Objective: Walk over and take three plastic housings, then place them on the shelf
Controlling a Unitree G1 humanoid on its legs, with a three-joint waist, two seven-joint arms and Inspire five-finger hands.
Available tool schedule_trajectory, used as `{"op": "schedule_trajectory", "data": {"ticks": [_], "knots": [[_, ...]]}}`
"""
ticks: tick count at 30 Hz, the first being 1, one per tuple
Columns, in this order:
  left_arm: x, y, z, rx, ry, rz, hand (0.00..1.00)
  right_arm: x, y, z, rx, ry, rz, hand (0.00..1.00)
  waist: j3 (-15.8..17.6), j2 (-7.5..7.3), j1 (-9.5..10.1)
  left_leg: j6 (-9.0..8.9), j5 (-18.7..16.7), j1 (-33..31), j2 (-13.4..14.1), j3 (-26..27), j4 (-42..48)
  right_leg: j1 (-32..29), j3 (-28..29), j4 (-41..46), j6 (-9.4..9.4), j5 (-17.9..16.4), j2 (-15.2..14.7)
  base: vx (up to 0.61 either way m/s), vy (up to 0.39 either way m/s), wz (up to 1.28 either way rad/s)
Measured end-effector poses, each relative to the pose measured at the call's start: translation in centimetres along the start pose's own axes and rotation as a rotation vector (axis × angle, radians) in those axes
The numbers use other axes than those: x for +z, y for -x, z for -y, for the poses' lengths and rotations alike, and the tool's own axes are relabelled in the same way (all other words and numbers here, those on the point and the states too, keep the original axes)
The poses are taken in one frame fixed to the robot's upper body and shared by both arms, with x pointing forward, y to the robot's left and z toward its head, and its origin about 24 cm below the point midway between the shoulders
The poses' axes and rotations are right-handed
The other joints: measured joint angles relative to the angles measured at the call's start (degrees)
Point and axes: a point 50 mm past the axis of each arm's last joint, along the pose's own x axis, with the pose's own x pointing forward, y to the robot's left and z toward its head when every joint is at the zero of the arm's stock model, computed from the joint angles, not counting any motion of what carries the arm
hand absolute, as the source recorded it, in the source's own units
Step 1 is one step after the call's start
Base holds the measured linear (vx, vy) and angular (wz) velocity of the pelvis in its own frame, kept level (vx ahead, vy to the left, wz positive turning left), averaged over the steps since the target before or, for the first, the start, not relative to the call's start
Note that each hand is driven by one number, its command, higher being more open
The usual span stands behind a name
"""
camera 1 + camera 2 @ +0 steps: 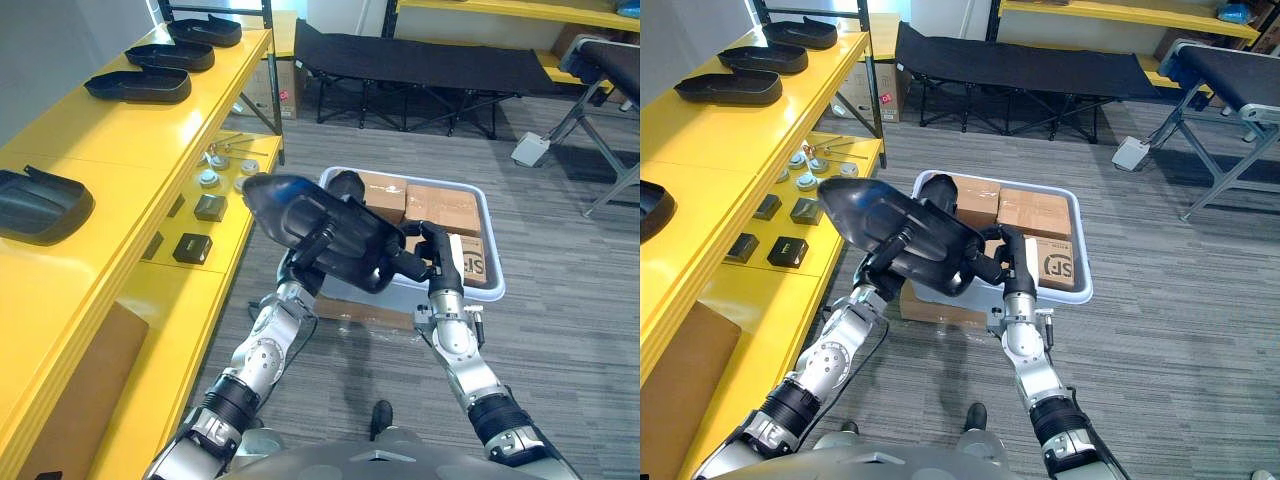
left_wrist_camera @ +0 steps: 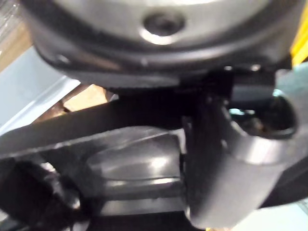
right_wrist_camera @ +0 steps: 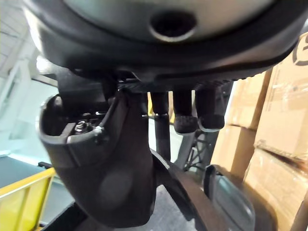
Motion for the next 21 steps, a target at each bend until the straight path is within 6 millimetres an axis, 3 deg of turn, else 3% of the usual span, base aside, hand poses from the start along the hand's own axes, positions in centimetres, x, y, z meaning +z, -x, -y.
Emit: {"op": "schedule_trajectory", "data": {"ticks": [11, 12, 21], "knots": [[-0.4, -0.1, 1.3, -0.057, 0.086, 0.027, 0.0, 1.5, 0.7, -1.3, -0.202, 0.0, 0.097, 0.0, -0.72, -0.86, -0.09, 0.05, -0.07, -0.03, -0.06, 0.16, 0.12, -0.17, 0.18, -0.02, -0.07, -0.05, -0.06, 0.0, 0.0, -0.01], [-0.4, -0.1, 1.6, -0.075, 0.111, 0.035, 0.0, 1.9, 0.7, -1.2, -0.224, -0.011, 0.119, 1.0, -0.72, -0.85, -0.11, 0.02, -0.11, 0.02, -0.06, 0.22, 0.17, -0.18, 0.24, -0.09, -0.09, -0.06, -0.05, 0.0, 0.0, 0.0], [0.9, 0.1, 2.6, -0.092, 0.052, 0.172, 0.0, 3.2, 0.8, -1.7, -0.204, -0.046, 0.182, 1.0, -0.71, -0.8, -0.26, -0.12, -0.32, 0.04, -0.04, 0.43, 0.16, -0.3, 0.31, -0.3, -0.22, -0.15, -0.05, 0.0, 0.0, 0.0]]}}
